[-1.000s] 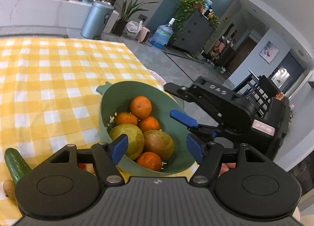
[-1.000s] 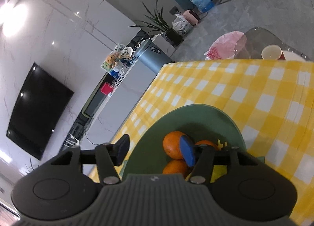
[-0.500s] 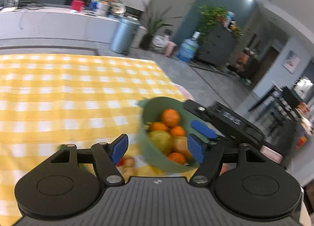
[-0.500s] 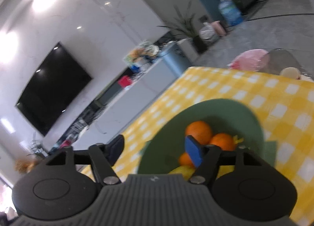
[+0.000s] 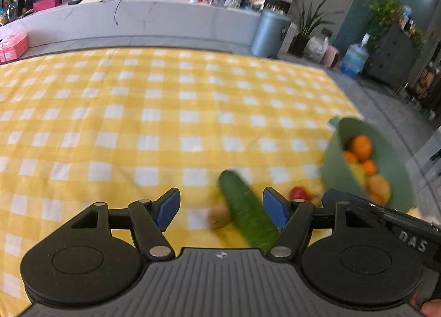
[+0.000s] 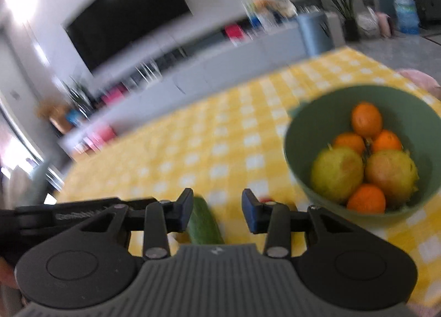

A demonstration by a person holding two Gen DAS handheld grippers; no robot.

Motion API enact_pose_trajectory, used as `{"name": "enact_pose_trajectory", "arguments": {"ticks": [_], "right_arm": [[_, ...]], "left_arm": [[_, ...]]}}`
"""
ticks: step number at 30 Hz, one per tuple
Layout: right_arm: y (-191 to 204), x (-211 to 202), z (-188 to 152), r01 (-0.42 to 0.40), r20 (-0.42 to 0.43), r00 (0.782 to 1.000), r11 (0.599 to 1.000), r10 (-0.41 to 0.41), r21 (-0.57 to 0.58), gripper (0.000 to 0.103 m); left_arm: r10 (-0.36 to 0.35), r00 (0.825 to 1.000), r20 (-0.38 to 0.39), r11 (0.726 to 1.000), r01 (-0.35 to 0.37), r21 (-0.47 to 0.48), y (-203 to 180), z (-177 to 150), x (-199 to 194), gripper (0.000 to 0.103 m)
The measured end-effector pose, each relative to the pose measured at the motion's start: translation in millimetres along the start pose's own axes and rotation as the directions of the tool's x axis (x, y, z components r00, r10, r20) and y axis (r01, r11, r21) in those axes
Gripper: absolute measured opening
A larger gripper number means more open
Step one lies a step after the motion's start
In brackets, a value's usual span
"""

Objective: Organize fruits

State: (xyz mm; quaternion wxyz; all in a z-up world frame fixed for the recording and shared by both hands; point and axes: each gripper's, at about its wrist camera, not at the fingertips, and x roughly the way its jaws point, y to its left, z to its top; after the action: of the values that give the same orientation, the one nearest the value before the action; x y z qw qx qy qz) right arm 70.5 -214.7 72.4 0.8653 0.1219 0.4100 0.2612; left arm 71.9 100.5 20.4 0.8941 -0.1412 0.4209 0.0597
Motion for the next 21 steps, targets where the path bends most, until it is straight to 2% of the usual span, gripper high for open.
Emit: {"name": "enact_pose_trajectory", "arguments": {"ticks": [3,5,7,11,15,17,21], "right_arm": [[-3,17,-5,0.100,-0.106,0.990,0.992,-0.092,0.071,0.037],[-13,21,-7,0.134,-0.173,0.978,0.984,-0.113,0.116,0.037],[-23,23,-7,0.161,-0.208,0.969,0.977,-0.130,0.139,0.037],[-26,25,-8,0.183,-0.269,0.952,0.978,-0.150,0.103,0.037],[-20,33,-15,0.192,-0.331,0.929,0.980,-0.165,0.048,0.034],[-16,35,-17,0.196,-0.350,0.920,0.980,-0.177,0.020,0.033],[-16,42,-20,0.200,-0.372,0.909,0.980,-0.188,-0.005,0.027]], "left_arm": [[0.017,0.999,-0.027,1.000,-0.017,0.023,10,-7,13,0.077],[0.030,0.999,-0.044,0.999,-0.029,0.040,15,-11,21,0.075],[0.050,0.996,-0.069,0.998,-0.046,0.052,21,-14,30,0.068],[-0.020,0.997,-0.080,0.992,0.030,0.123,28,-22,39,0.066],[-0.097,0.991,-0.093,0.984,0.110,0.139,33,-27,41,0.068],[-0.100,0.992,-0.078,0.980,0.111,0.162,31,-29,41,0.073],[-0.088,0.995,-0.045,0.967,0.096,0.238,22,-32,42,0.073]]}}
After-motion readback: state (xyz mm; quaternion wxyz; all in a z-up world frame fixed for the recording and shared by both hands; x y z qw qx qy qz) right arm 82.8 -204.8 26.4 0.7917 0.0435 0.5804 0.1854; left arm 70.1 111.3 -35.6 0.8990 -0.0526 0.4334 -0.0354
